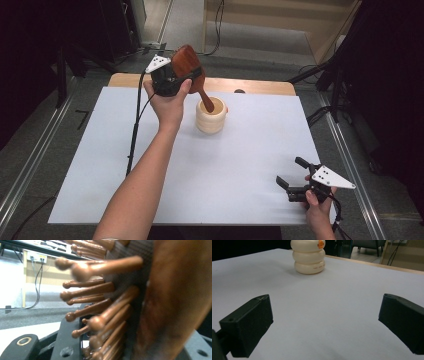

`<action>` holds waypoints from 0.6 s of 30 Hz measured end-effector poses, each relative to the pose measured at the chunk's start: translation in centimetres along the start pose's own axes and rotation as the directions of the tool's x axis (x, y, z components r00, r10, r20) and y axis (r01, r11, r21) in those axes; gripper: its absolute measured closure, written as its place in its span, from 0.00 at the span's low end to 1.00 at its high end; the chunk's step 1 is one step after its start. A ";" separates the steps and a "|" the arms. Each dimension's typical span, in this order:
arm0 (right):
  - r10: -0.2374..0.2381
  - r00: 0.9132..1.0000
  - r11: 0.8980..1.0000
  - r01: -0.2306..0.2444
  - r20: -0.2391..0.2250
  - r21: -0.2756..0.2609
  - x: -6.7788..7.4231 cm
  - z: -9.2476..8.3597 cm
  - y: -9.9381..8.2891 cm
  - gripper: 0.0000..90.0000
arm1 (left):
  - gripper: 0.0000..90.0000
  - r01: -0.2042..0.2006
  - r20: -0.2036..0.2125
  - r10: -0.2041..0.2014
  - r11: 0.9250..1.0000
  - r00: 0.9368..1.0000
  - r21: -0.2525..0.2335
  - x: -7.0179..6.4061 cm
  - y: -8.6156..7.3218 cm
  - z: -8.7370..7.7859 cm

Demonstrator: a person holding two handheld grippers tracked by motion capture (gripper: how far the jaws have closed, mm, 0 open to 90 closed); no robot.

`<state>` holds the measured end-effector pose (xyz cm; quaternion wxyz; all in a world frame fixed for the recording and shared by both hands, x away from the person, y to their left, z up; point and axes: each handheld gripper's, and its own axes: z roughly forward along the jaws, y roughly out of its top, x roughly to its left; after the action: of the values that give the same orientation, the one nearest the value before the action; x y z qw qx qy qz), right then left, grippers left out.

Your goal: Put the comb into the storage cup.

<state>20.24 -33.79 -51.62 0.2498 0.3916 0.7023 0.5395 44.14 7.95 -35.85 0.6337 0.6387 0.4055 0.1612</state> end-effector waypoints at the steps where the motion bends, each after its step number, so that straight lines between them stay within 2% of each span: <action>1: 0.000 1.000 1.000 0.000 0.000 -0.002 0.0 0.0 0.0 0.00 | 0.59 0.002 -0.001 -0.002 1.000 1.000 0.000 0.0 -0.1 0.1; 18: -0.003 1.000 1.000 0.003 -0.005 -0.001 0.0 0.0 0.0 0.00 | 0.59 0.025 -0.020 -0.025 1.000 0.999 0.011 0.5 -1.9 0.8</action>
<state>20.27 -33.78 -51.63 0.2492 0.3892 0.7031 0.5404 44.44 7.56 -37.91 0.6282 0.6355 0.4205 0.1573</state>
